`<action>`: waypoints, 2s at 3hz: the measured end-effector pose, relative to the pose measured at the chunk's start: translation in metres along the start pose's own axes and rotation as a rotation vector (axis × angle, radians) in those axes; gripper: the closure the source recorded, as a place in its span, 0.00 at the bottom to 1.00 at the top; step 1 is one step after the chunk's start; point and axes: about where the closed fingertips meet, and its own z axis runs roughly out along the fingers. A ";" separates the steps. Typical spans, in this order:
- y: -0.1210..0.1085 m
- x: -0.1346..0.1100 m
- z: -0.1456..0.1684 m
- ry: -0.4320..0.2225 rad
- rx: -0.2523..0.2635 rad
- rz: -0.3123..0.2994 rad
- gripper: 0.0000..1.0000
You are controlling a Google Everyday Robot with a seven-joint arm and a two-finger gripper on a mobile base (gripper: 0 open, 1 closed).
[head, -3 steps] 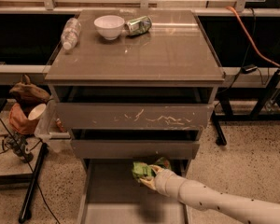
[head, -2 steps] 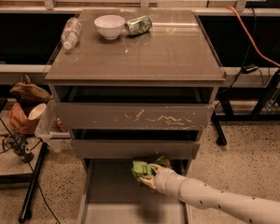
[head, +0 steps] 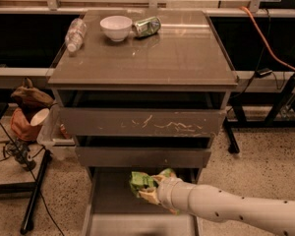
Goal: Pick green rice chip bag from bottom drawer and place on counter
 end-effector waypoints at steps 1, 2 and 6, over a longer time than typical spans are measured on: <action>0.022 -0.055 -0.033 0.001 0.003 -0.078 1.00; 0.013 -0.086 -0.052 -0.007 0.051 -0.153 1.00; 0.006 -0.271 -0.172 -0.164 0.186 -0.476 1.00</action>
Offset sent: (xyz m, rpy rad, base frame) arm -0.0152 0.0176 0.0551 -0.0355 -0.0397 0.0400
